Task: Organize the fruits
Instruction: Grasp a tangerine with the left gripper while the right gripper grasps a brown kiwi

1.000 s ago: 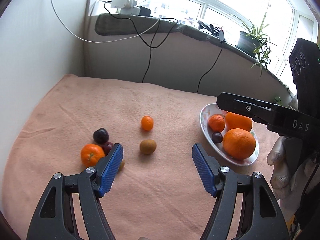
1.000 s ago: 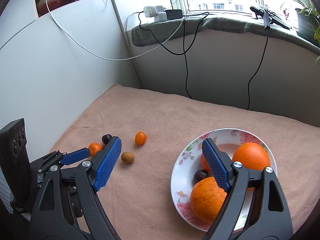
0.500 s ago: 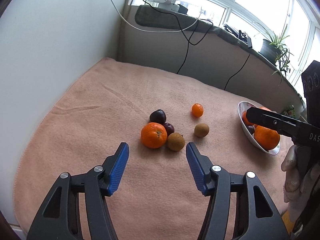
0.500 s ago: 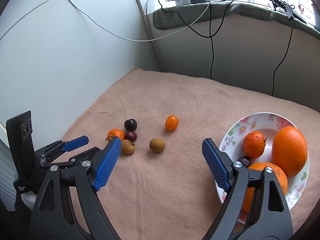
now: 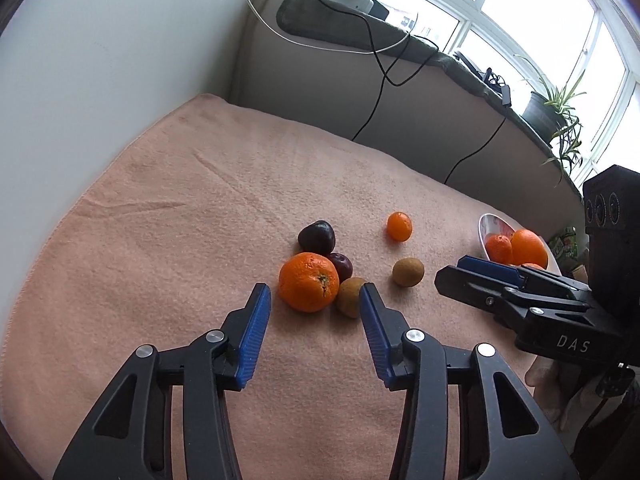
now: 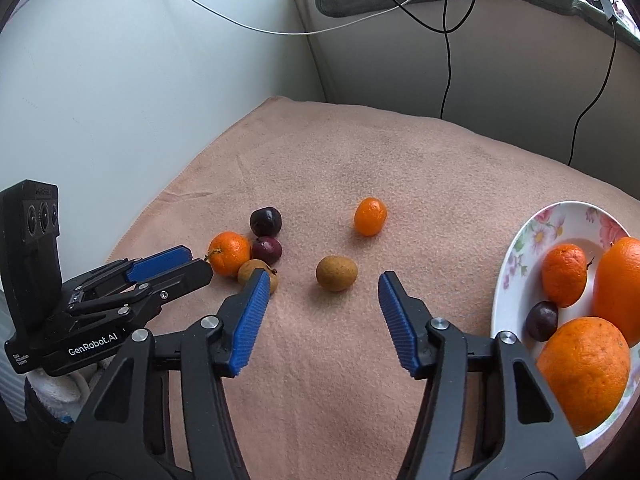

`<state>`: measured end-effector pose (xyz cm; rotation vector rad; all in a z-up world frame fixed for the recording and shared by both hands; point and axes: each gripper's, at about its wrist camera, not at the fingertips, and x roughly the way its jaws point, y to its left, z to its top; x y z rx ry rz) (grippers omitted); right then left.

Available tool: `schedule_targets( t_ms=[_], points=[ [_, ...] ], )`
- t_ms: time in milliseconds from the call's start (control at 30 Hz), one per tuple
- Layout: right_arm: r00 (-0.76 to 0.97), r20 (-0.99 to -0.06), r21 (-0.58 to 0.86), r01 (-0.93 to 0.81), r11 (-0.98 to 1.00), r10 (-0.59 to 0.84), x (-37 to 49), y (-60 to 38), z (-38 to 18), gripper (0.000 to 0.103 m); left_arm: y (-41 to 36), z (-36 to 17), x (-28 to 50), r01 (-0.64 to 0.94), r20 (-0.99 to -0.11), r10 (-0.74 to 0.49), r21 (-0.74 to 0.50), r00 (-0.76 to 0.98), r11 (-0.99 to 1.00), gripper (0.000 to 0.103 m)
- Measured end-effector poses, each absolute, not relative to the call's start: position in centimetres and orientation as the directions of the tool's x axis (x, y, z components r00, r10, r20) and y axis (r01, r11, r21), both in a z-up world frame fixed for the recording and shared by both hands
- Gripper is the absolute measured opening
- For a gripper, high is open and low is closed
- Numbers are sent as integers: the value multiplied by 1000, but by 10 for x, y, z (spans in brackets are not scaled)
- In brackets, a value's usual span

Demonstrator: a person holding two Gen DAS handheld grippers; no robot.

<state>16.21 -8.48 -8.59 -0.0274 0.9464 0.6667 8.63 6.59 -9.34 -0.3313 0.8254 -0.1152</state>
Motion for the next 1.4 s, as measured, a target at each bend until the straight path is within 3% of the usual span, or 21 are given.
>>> schedule_targets(
  t_ms=[200, 533, 633, 800, 1033, 1400],
  points=[
    [394, -773, 246, -537, 807, 497, 169, -76, -97, 52, 67, -97, 94, -35, -709, -226, -333, 668, 942, 45],
    [372, -794, 249, -522, 816, 480, 185, -68, -115, 50, 68, -105, 104, -39, -728, -226, -328, 648, 944, 42],
    [365, -801, 242, -528, 814, 474, 187, -66, -120, 44, 67, -107, 108, -38, -730, -227, -327, 645, 944, 42],
    [364, -802, 237, -536, 810, 474, 190, -63, -121, 44, 70, -107, 113, -37, -731, -239, -340, 640, 940, 36],
    [353, -805, 227, -559, 797, 476, 188, -57, -119, 30, 71, -106, 112, -35, -728, -237, -337, 643, 941, 35],
    [375, -784, 240, -551, 799, 495, 186, -69, -105, 29, 76, -95, 108, -41, -711, -227, -339, 666, 940, 35]
  ],
)
